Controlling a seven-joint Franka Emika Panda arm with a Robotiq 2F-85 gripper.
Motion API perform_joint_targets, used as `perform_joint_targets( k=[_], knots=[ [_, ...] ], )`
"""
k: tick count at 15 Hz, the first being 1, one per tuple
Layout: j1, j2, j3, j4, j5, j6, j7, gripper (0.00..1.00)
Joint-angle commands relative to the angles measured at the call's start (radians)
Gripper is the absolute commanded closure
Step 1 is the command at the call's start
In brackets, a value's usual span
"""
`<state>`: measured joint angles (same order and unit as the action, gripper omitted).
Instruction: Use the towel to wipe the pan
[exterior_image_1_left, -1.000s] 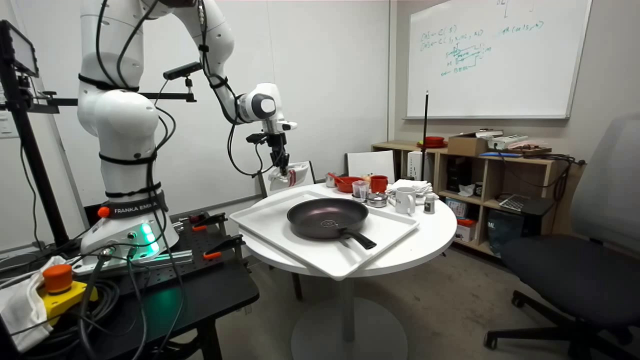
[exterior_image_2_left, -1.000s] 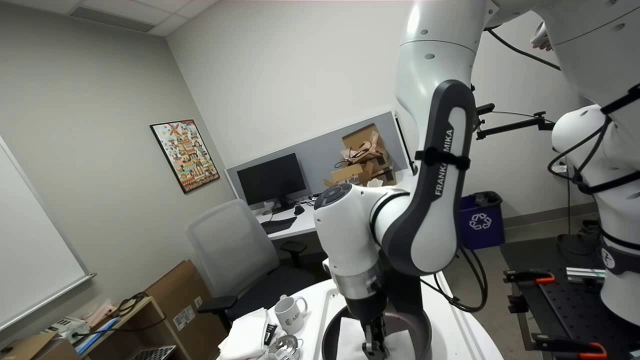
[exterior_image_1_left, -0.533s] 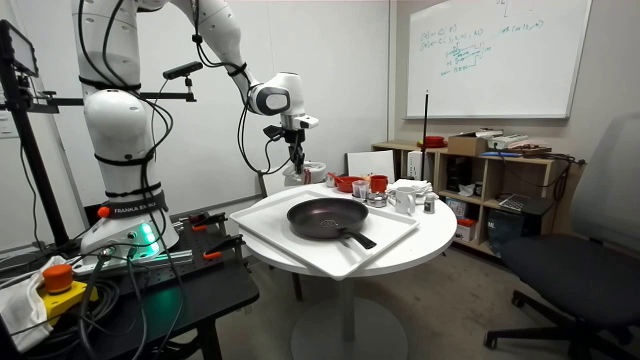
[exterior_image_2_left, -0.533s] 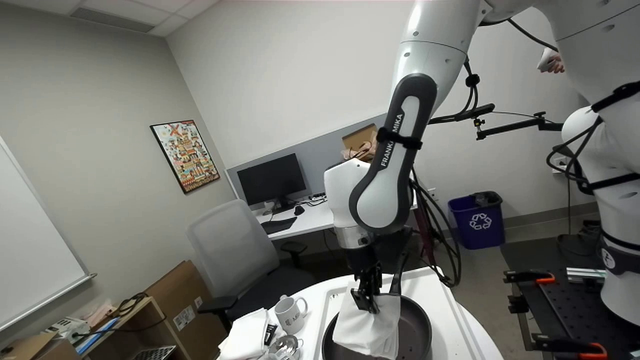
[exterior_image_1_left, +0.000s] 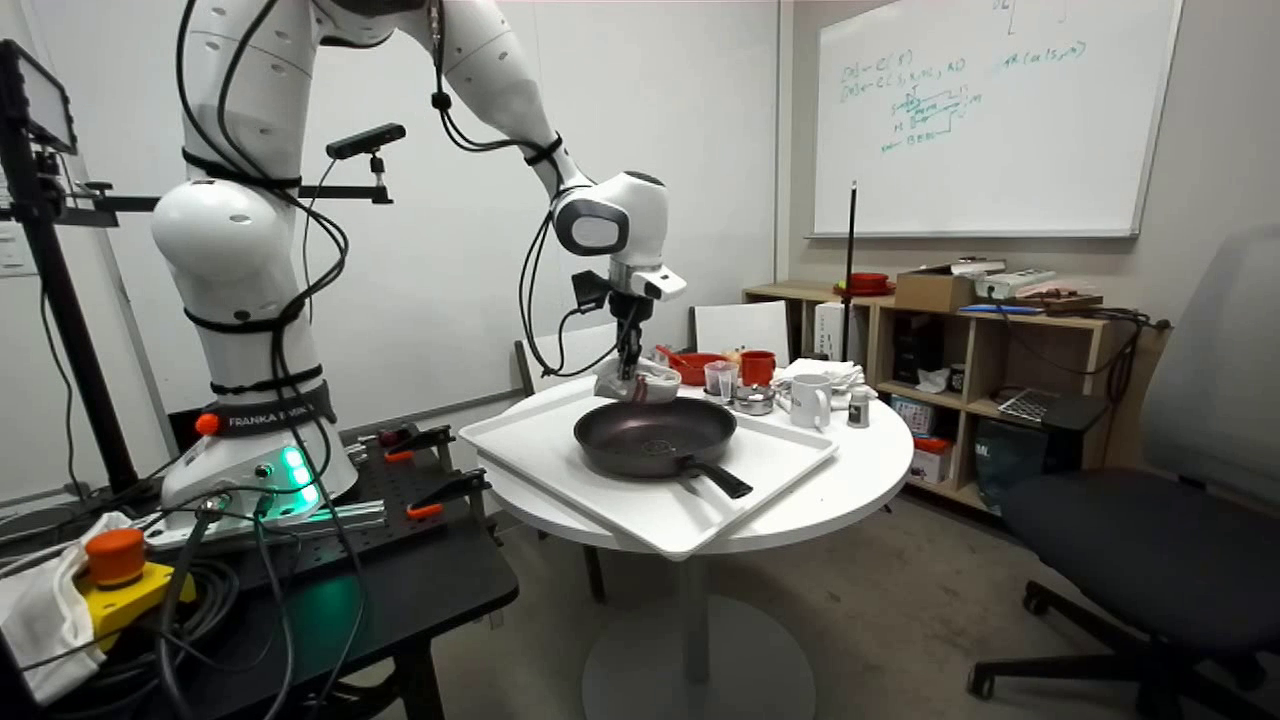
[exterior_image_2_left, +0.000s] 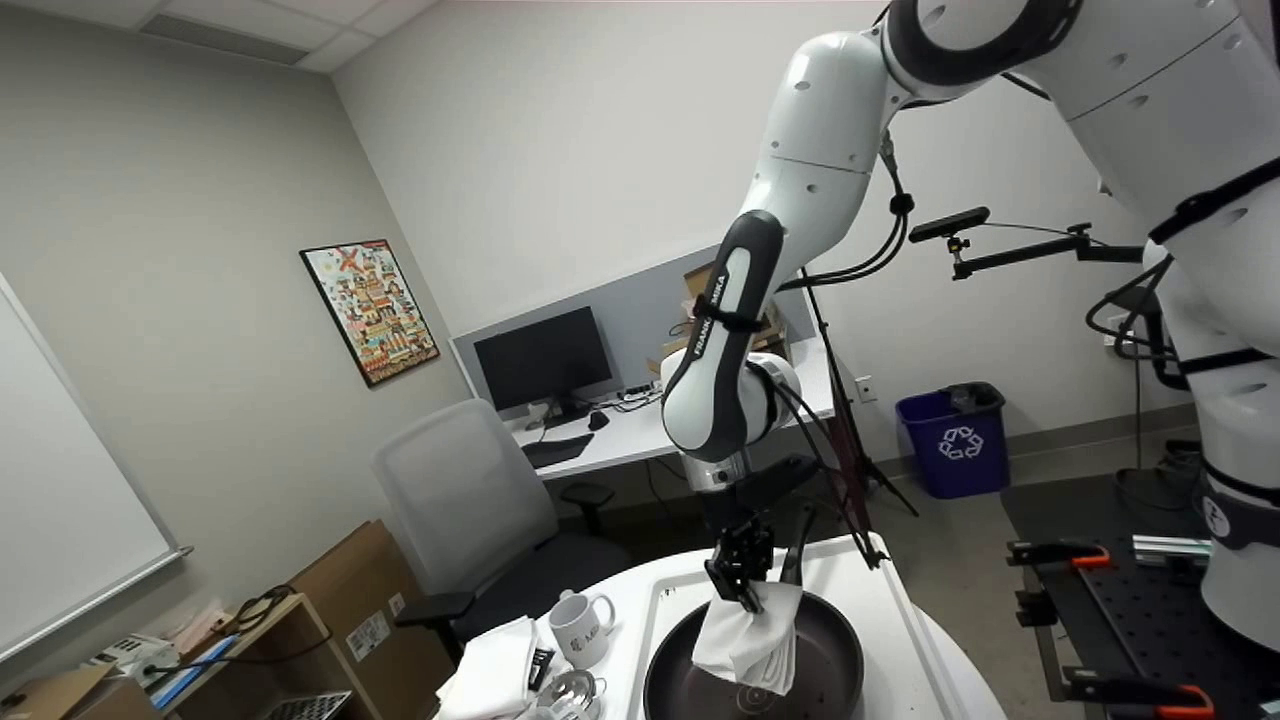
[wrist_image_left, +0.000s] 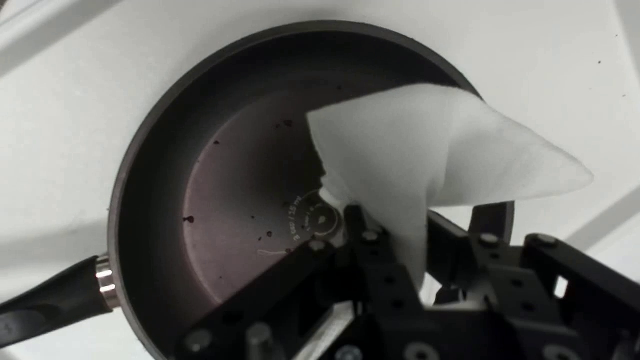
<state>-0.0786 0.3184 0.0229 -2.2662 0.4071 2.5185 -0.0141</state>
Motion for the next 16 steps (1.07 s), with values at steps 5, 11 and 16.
perform_joint_targets(
  k=[5, 11, 16],
  knots=[
    [-0.009, 0.27, -0.011, 0.256, -0.031, -0.126, 0.101, 0.96],
    [0.001, 0.27, 0.002, 0.219, -0.032, -0.083, 0.097, 0.83],
    [0.016, 0.329, -0.006, 0.273, -0.052, -0.104, 0.123, 0.96]
  ],
)
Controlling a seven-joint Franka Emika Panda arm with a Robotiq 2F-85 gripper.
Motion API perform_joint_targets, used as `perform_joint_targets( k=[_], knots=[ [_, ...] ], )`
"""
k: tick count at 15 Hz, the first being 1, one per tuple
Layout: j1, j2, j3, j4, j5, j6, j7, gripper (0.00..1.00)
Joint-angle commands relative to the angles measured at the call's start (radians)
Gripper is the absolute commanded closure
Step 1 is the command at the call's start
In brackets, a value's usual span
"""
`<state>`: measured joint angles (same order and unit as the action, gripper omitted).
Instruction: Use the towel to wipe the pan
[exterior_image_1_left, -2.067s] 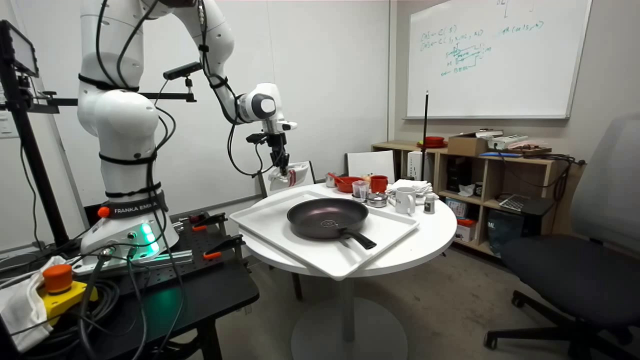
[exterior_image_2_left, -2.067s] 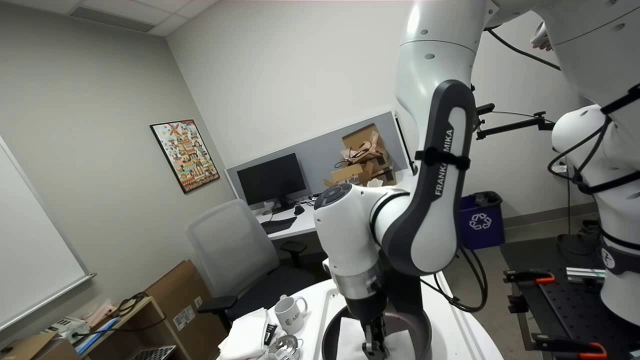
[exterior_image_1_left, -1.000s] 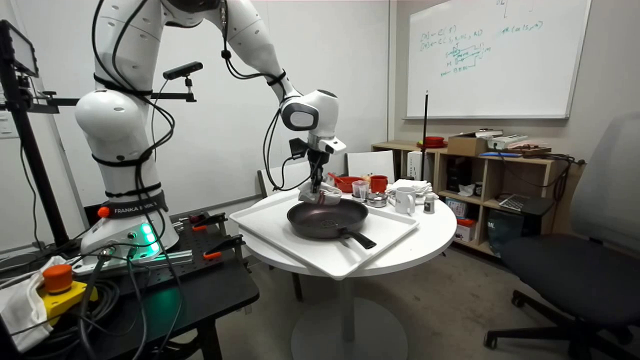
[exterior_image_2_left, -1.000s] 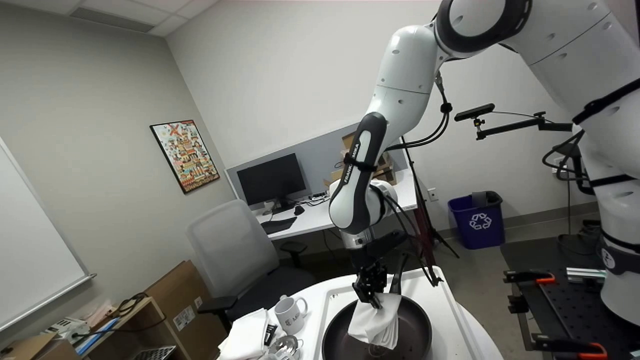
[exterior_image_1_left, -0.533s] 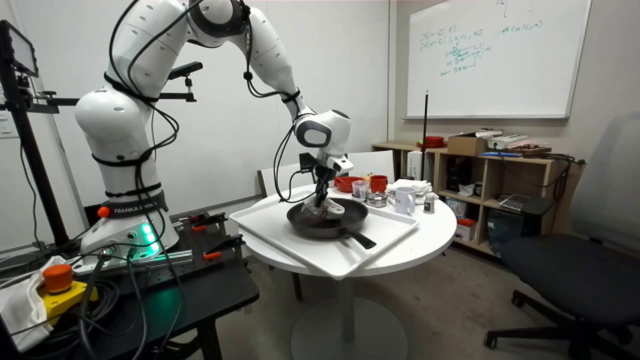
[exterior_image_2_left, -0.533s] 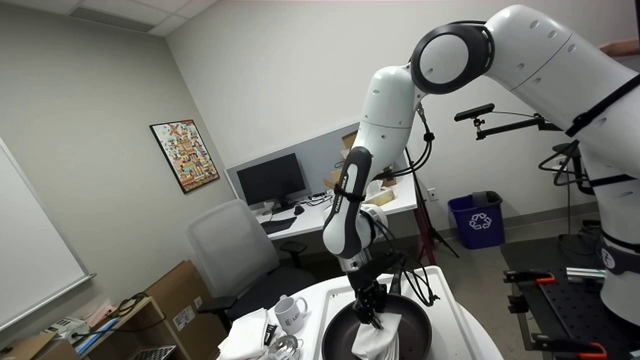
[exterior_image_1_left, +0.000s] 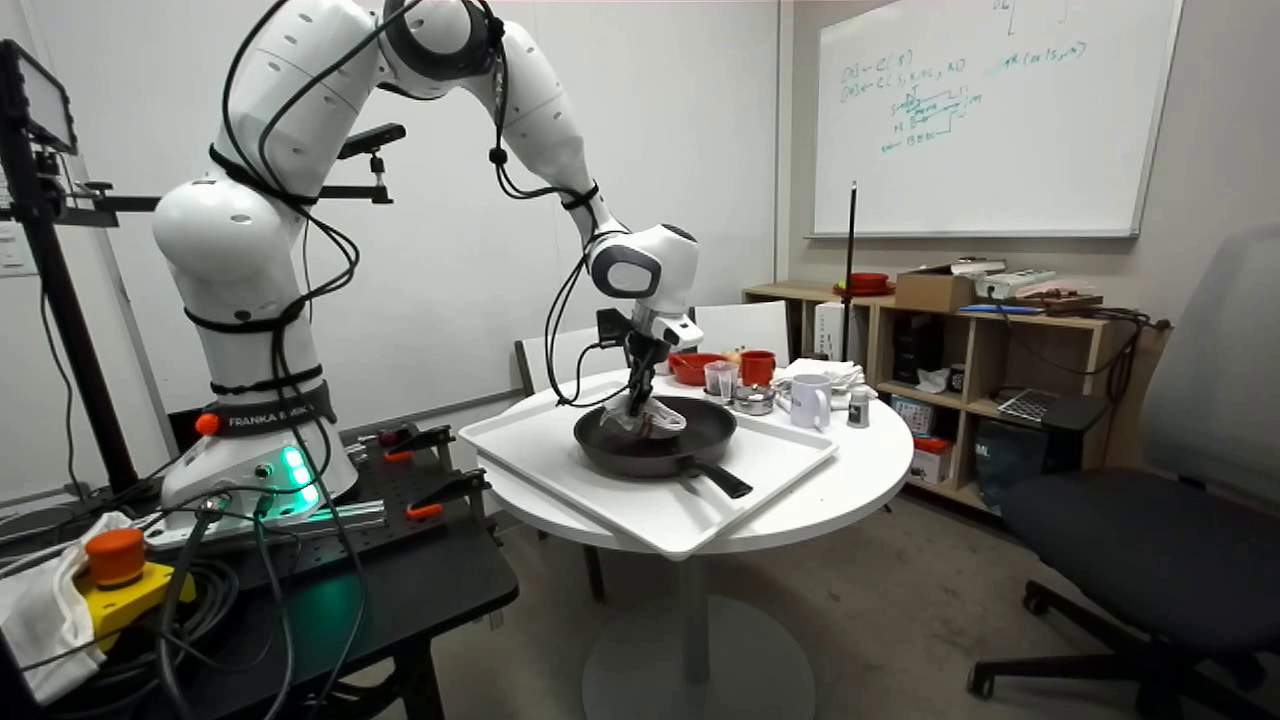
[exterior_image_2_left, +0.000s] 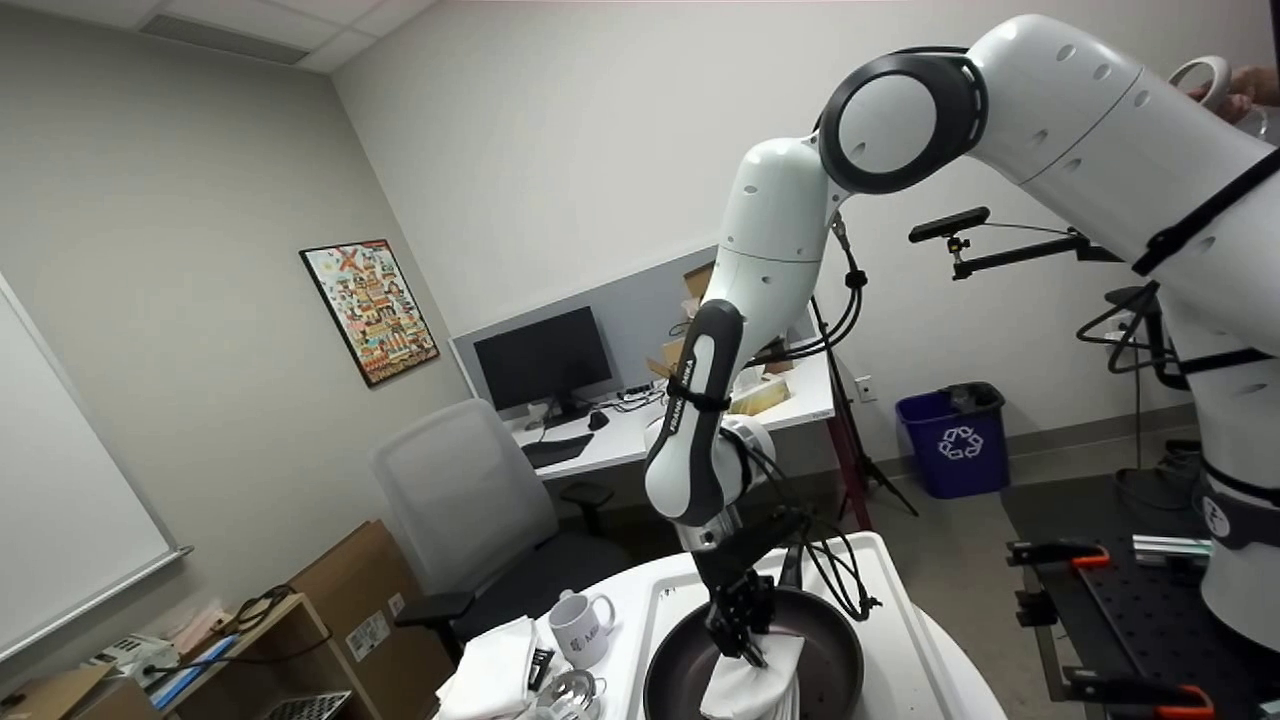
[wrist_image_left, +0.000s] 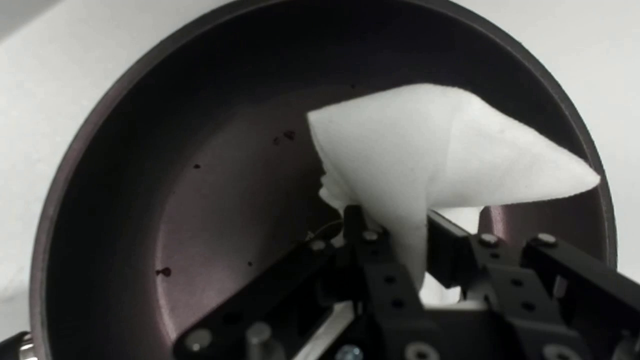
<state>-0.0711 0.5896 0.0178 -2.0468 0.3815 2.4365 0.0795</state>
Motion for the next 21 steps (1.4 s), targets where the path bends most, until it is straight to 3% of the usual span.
perform_joint_targets(
  k=[1, 7, 11, 21],
  knots=[
    [0.016, 0.083, -0.005, 0.073, -0.036, -0.032, 0.039, 0.96],
    [0.032, 0.228, -0.016, 0.159, -0.08, -0.031, 0.078, 0.96],
    [0.02, 0.224, -0.026, 0.162, -0.07, -0.01, 0.1, 0.96],
    [-0.123, 0.205, -0.041, 0.168, 0.016, 0.056, 0.098, 0.96]
  ],
)
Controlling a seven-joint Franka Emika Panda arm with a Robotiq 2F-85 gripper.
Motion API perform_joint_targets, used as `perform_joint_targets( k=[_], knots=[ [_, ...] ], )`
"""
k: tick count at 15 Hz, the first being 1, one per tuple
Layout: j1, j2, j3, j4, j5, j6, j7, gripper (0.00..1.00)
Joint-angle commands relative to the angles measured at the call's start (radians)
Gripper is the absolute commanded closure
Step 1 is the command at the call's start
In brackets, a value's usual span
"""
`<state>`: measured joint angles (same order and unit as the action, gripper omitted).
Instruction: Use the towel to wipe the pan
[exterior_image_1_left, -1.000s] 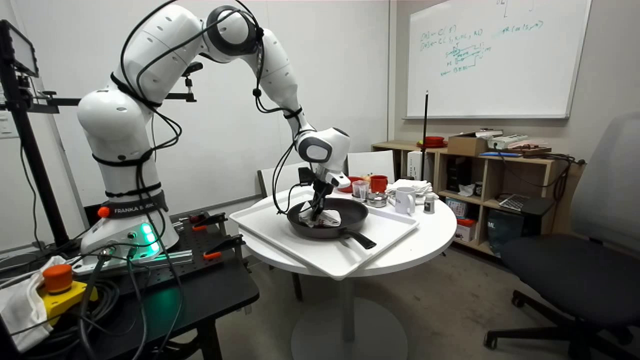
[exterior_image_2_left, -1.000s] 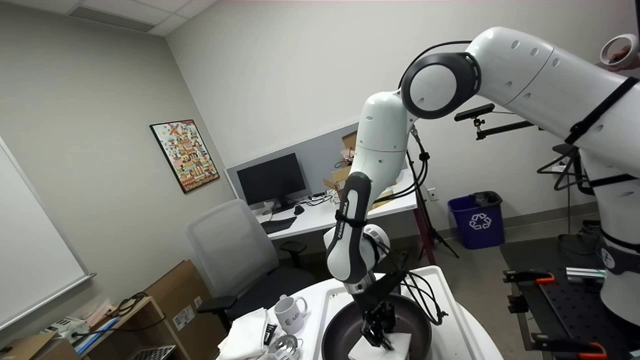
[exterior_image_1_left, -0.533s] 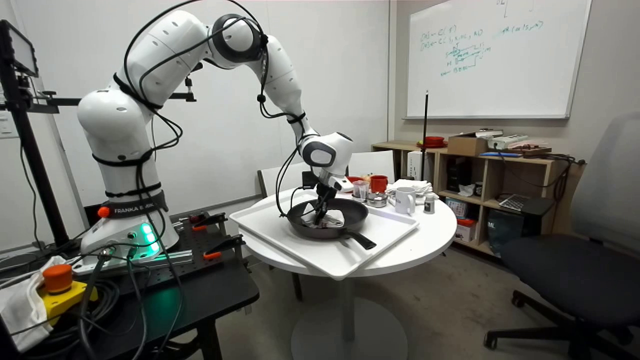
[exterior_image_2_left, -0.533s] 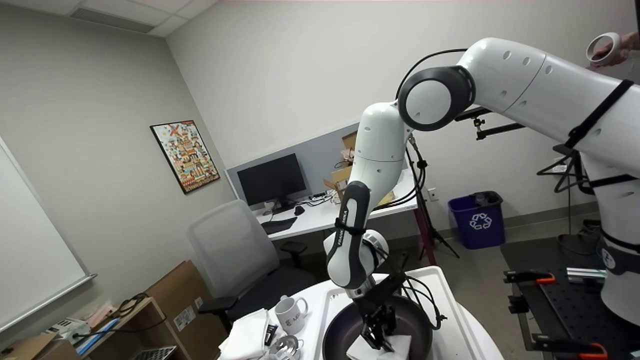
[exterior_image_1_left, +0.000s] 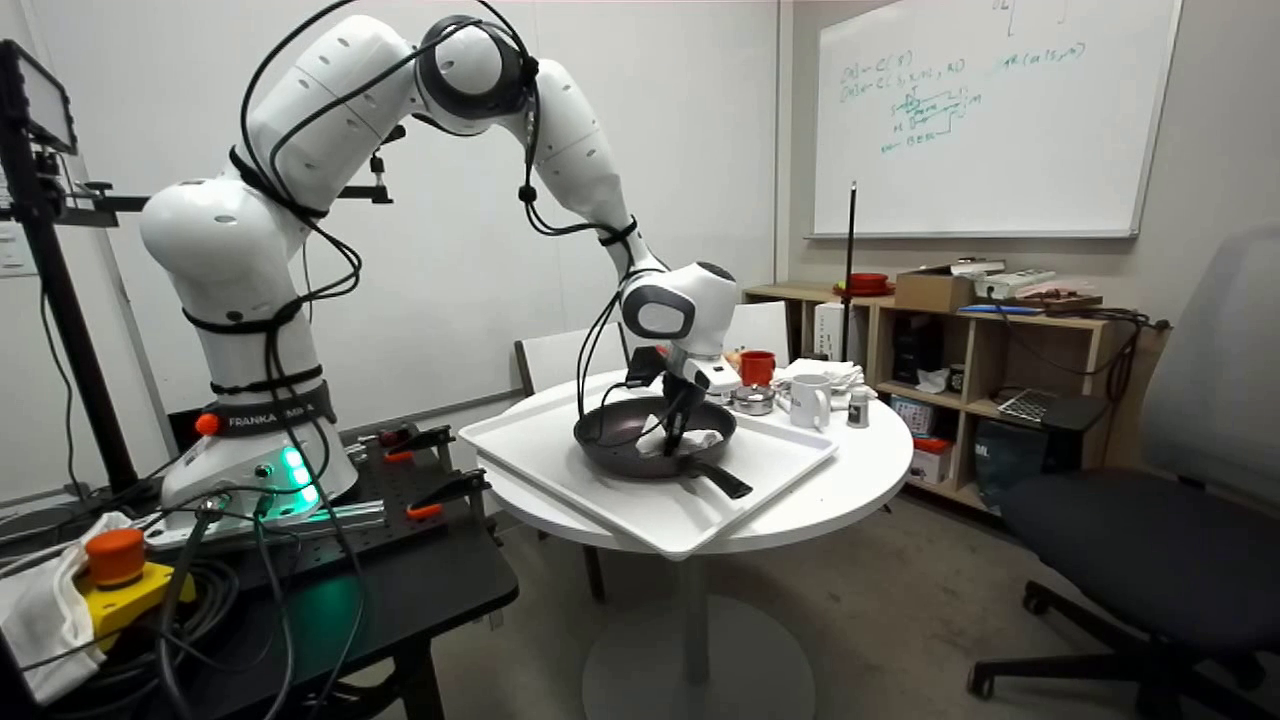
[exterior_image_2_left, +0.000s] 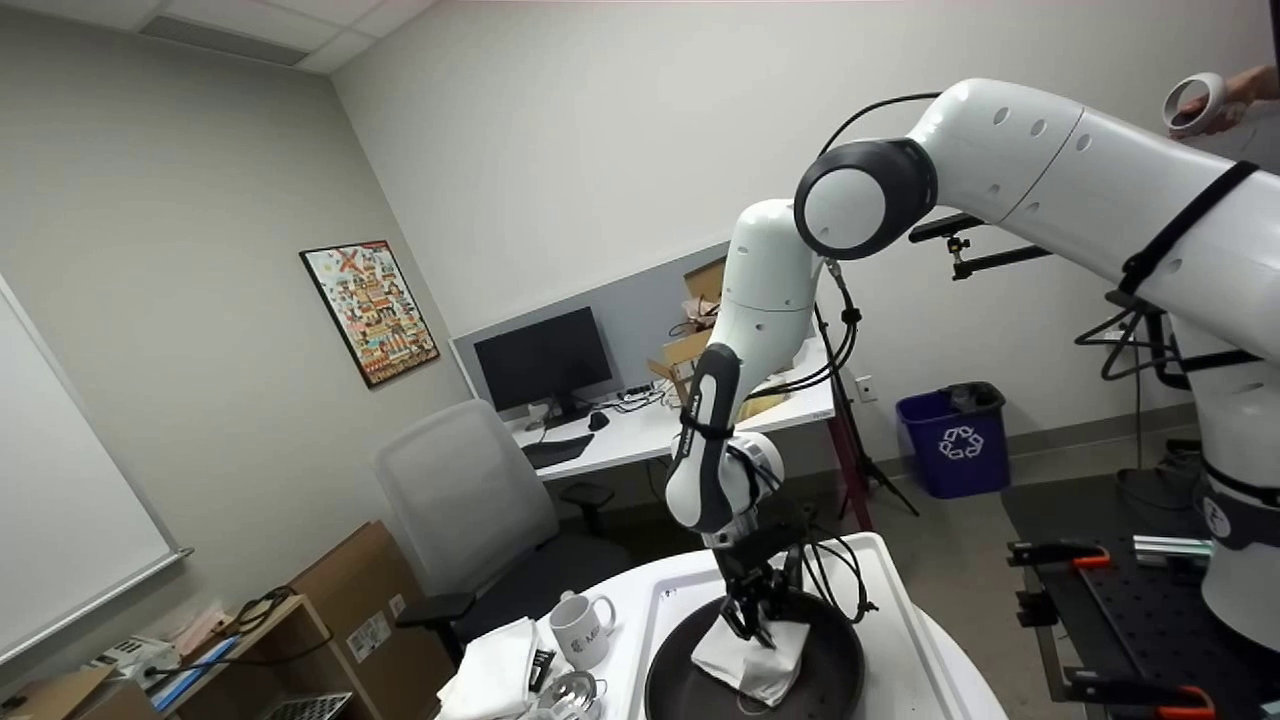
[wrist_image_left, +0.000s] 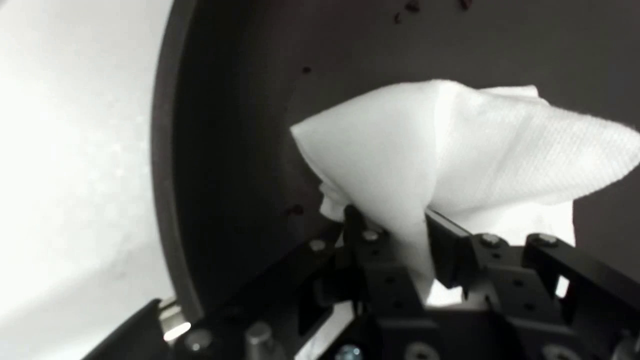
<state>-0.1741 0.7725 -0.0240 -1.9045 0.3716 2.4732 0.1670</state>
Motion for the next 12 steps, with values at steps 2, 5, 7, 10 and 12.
perform_joint_targets(
  k=[2, 5, 7, 10, 12],
  knots=[
    [-0.009, 0.036, 0.002, 0.032, 0.013, 0.032, 0.019, 0.96],
    [0.039, 0.068, 0.008, 0.048, -0.019, 0.044, 0.03, 0.96],
    [0.076, 0.085, 0.012, 0.065, -0.047, 0.024, 0.033, 0.96],
    [0.13, 0.105, 0.022, 0.081, -0.084, -0.001, 0.032, 0.96],
    [0.157, 0.112, 0.028, 0.089, -0.106, -0.02, 0.025, 0.96]
  ],
)
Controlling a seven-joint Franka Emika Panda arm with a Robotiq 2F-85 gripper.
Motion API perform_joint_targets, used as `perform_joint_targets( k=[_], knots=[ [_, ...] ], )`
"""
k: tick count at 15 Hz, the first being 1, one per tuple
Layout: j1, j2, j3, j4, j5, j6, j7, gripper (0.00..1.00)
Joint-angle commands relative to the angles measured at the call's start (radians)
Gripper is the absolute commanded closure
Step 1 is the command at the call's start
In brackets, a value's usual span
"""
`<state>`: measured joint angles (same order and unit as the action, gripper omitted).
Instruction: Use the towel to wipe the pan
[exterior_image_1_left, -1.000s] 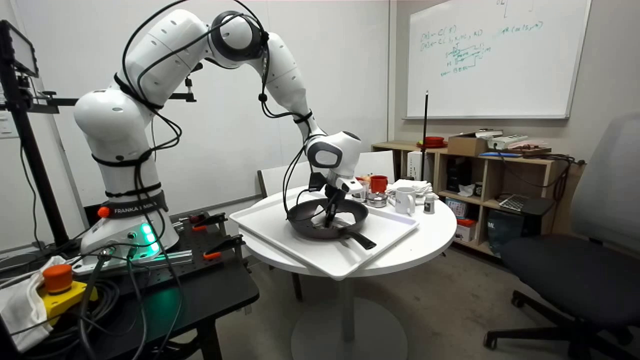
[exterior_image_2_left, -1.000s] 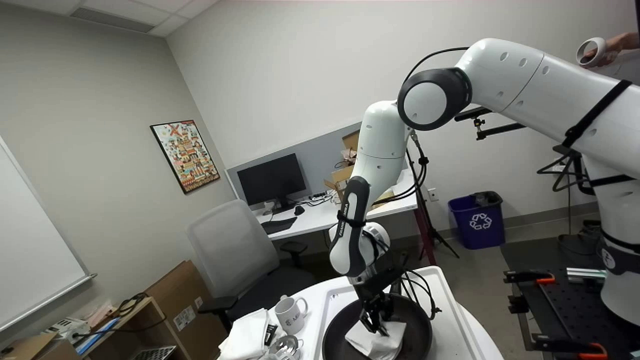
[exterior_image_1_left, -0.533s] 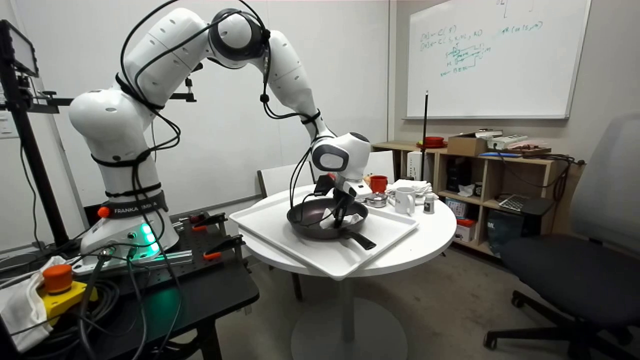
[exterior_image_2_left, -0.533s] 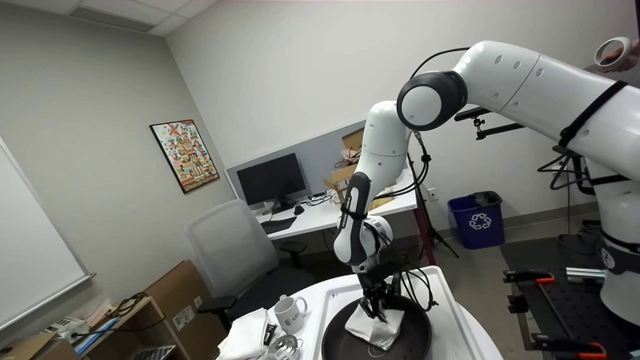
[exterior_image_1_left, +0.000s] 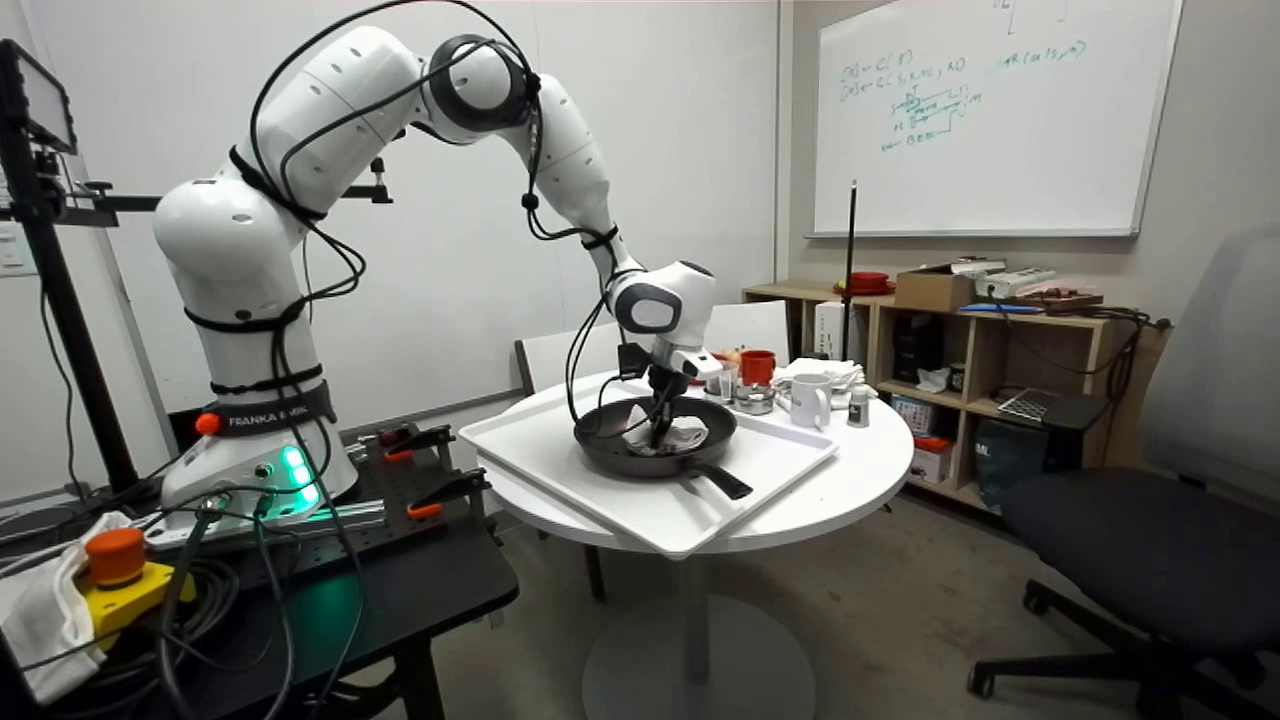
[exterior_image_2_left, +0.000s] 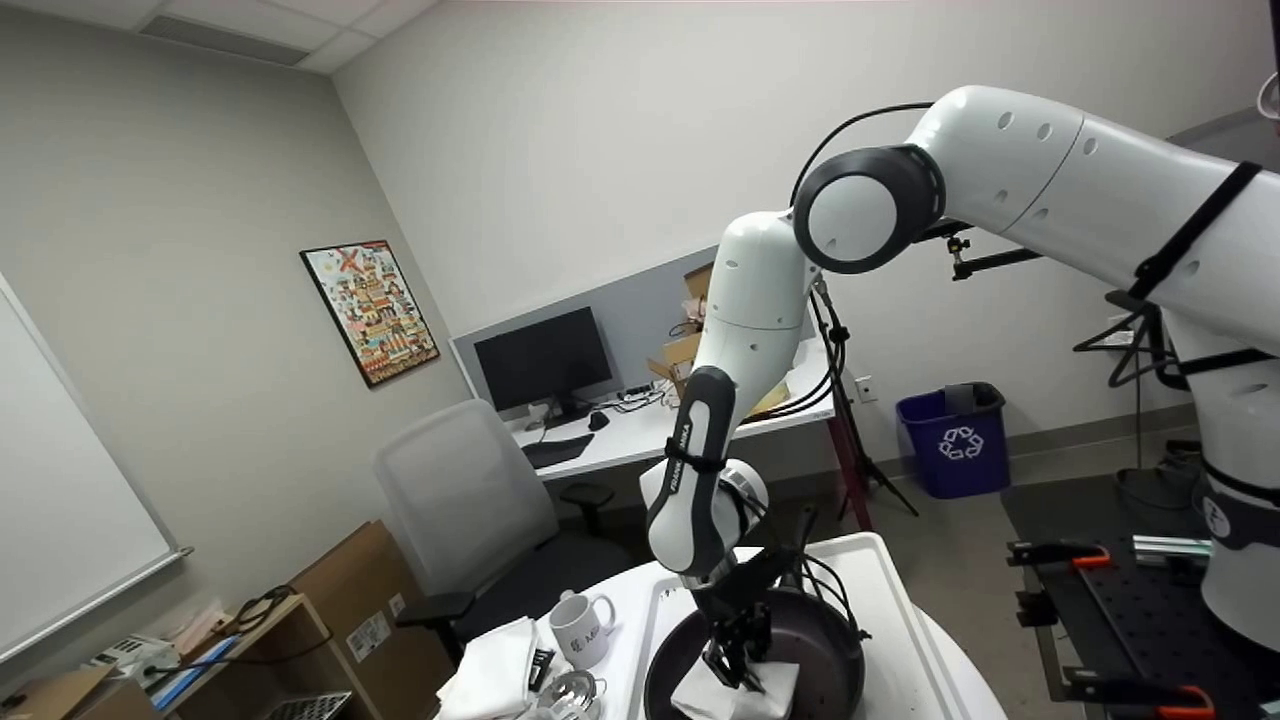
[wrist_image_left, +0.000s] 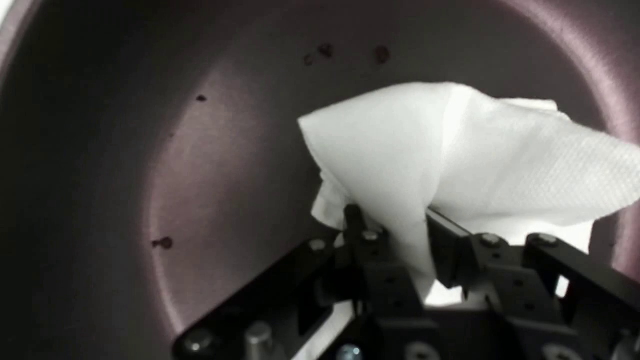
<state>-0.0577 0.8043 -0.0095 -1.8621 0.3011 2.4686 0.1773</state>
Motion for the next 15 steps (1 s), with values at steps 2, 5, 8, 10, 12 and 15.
perform_joint_targets(
  k=[2, 5, 8, 10, 12, 15],
  knots=[
    [0.053, 0.086, 0.024, 0.05, -0.054, -0.048, -0.007, 0.96],
    [0.032, 0.091, 0.054, 0.043, -0.063, -0.143, -0.073, 0.96],
    [0.02, 0.092, 0.047, 0.033, -0.06, -0.213, -0.097, 0.96],
    [0.01, 0.089, 0.031, 0.033, -0.054, -0.244, -0.081, 0.96],
    [-0.002, 0.084, 0.014, 0.031, -0.043, -0.243, -0.058, 0.96],
    [-0.014, 0.054, -0.015, 0.002, -0.018, -0.178, -0.015, 0.96]
  ],
)
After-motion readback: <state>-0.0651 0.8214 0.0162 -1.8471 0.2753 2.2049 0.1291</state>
